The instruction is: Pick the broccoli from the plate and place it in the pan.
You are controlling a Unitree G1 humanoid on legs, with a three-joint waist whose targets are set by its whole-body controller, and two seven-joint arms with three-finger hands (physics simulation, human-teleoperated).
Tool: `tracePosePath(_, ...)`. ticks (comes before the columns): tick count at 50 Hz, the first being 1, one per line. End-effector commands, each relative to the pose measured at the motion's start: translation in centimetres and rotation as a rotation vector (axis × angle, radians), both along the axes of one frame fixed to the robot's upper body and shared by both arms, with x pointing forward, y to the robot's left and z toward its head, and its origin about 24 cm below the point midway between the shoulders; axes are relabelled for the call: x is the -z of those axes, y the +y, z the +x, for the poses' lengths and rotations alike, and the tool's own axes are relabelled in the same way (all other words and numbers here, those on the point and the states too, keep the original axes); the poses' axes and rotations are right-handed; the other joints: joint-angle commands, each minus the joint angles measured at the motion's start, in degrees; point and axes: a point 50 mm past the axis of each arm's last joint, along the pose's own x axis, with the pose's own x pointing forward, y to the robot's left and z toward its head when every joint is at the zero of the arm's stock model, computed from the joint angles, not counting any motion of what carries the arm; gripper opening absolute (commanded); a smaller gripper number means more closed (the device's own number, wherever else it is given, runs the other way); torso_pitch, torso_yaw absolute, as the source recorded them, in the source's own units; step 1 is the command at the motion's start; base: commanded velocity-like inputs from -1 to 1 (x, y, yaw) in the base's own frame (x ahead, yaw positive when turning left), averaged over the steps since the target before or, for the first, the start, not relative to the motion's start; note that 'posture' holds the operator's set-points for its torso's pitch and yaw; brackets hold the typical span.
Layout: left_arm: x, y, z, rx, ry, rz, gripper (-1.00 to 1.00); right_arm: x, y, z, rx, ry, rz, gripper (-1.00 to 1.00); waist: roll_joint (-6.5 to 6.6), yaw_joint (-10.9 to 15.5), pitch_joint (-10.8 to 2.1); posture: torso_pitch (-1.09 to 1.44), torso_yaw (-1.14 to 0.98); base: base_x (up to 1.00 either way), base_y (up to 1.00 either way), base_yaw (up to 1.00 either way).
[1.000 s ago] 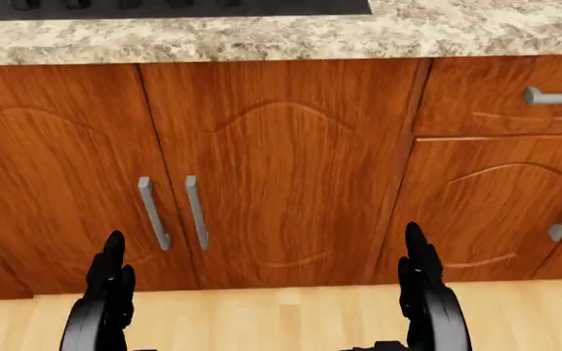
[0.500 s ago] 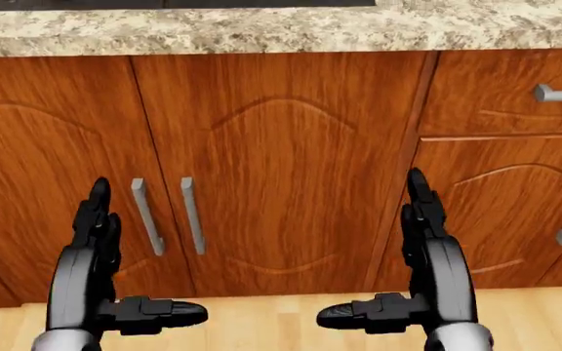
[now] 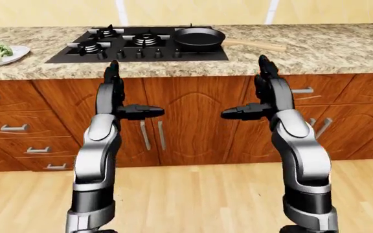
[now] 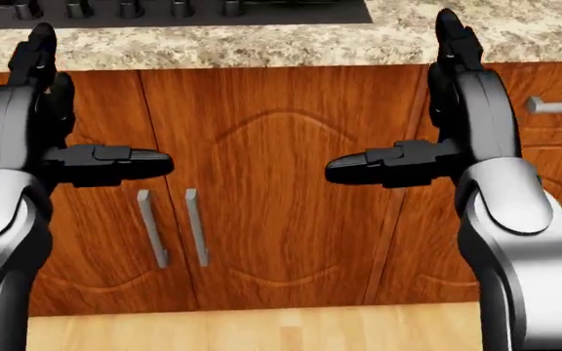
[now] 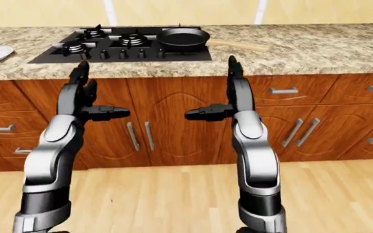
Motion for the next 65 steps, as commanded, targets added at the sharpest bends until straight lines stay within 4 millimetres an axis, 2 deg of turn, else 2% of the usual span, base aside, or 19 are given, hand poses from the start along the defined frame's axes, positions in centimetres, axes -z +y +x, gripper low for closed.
tracePosePath(1, -3.1, 0.1, 0.0, -0.003, -0.089, -0.004, 1.0, -2.4, -0.2, -0.2, 0.011, -0.074, -0.002, 1.0, 0.13, -0.1, -1.29, 0.0, 0.0, 0.0, 0.0, 0.0)
tracePosePath(12, -7.4, -0.2, -0.5, 0.002, -0.16, 0.005, 1.0, -6.6, -0.8, -0.3, 0.035, -0.148, -0.006, 1.0, 0.21, -0.1, -0.75, 0.0, 0.0, 0.0, 0.0, 0.0)
tracePosePath(19, -9.7, 0.2, -1.7, -0.021, -0.206, -0.012, 1.0, -9.2, -0.7, -2.1, 0.021, -0.205, 0.014, 1.0, 0.13, 0.0, -0.32, 0.0, 0.0, 0.0, 0.0, 0.0)
tracePosePath(24, -10.6, 0.5, -2.3, -0.036, -0.226, -0.012, 1.0, -9.4, -0.3, -2.2, 0.004, -0.216, 0.014, 1.0, 0.27, -0.1, -0.09, 0.0, 0.0, 0.0, 0.01, 0.0)
tracePosePath(25, -10.8, 0.5, -2.4, -0.036, -0.23, -0.013, 1.0, -9.4, -0.5, -2.2, 0.005, -0.217, 0.016, 1.0, 0.46, -0.2, -1.37, 0.0, 0.0, 0.0, 0.1, 0.0)
tracePosePath(30, -10.8, 0.6, -2.4, -0.045, -0.234, -0.015, 1.0, -9.5, -0.4, -2.2, -0.003, -0.221, 0.021, 1.0, 0.01, -0.4, -1.27, 0.0, 0.0, 0.0, 0.23, 0.0)
tracePosePath(33, -10.8, 0.5, -2.4, -0.044, -0.238, -0.017, 1.0, -9.6, -0.5, -2.3, 0.003, -0.229, 0.025, 1.0, 2.02, -0.5, -0.98, 0.0, 0.0, 0.0, 0.25, 0.0)
tracePosePath(35, -11.0, 0.5, -2.5, -0.046, -0.24, -0.018, 1.0, -9.7, -0.4, -2.3, 0.003, -0.229, 0.025, 1.0, 5.53, -0.8, -1.1, 0.0, 0.0, 0.0, 0.26, 0.0)
tracePosePath(36, -10.9, 0.6, -2.5, -0.046, -0.241, -0.019, 1.0, -9.7, -0.4, -2.3, 0.002, -0.23, 0.024, 1.0, 3.85, -0.6, -0.67, 0.0, 0.0, 0.0, 0.28, 0.0)
tracePosePath(38, -11.0, 0.6, -2.5, -0.048, -0.243, -0.021, 1.0, -9.6, -0.5, -2.2, 0.003, -0.231, 0.025, 1.0, 3.81, -0.9, -0.27, 0.0, 0.0, 0.0, 0.3, 0.0)
tracePosePath(45, -11.1, 0.6, -2.6, -0.045, -0.244, -0.021, 1.0, -9.8, -0.4, -2.5, 0.002, -0.235, 0.029, 1.0, 0.05, -1.1, -0.16, 0.0, 0.0, 0.0, 0.33, 0.0)
tracePosePath(48, -11.3, 0.6, -2.7, -0.045, -0.247, -0.022, 1.0, -9.7, -0.4, -2.4, 0.001, -0.235, 0.028, 1.0, -3.33, -0.9, -0.54, 0.0, 0.0, 0.0, 0.35, 0.0)
tracePosePath(49, -11.3, 0.6, -2.8, -0.046, -0.247, -0.023, 1.0, -9.7, -0.4, -2.3, 0.0, -0.235, 0.029, 1.0, -2.26, -1.0, -0.41, 0.0, 0.0, 0.0, 0.36, 0.0)
tracePosePath(53, -11.3, 0.6, -2.7, -0.045, -0.247, -0.022, 1.0, -9.8, -0.4, -2.4, -0.001, -0.237, 0.029, 1.0, -2.7, -0.7, -1.35, 0.0, 0.0, 0.0, 0.35, 0.0)
tracePosePath(57, -11.0, 0.7, -2.6, -0.047, -0.244, -0.02, 1.0, -9.8, -0.3, -2.4, -0.001, -0.238, 0.029, 1.0, -0.58, -0.7, -0.16, 0.0, 0.0, 0.0, 0.35, 0.0)
tracePosePath(59, -11.1, 0.6, -2.6, -0.046, -0.243, -0.02, 1.0, -9.8, -0.4, -2.4, -0.002, -0.238, 0.029, 1.0, 1.65, -0.9, -0.15, 0.0, 0.0, 0.0, 0.35, 0.0)
tracePosePath(61, -11.2, 0.7, -2.7, -0.048, -0.246, -0.023, 1.0, -9.9, -0.3, -2.4, -0.004, -0.239, 0.029, 1.0, 6.44, -1.1, -1.3, 0.0, 0.0, 0.0, 0.35, 0.0)
tracePosePath(62, -11.3, 0.7, -2.7, -0.047, -0.247, -0.022, 1.0, -9.9, -0.3, -2.4, -0.004, -0.239, 0.029, 1.0, 4.41, -1.1, -1.31, 0.0, 0.0, 0.0, 0.35, 0.0)
tracePosePath(65, -11.4, 0.4, -2.7, -0.039, -0.25, -0.019, 1.0, -9.9, -0.3, -2.5, -0.008, -0.238, 0.03, 1.0, 3.22, -0.7, -0.65, 0.0, 0.0, 0.0, 0.35, 0.0)
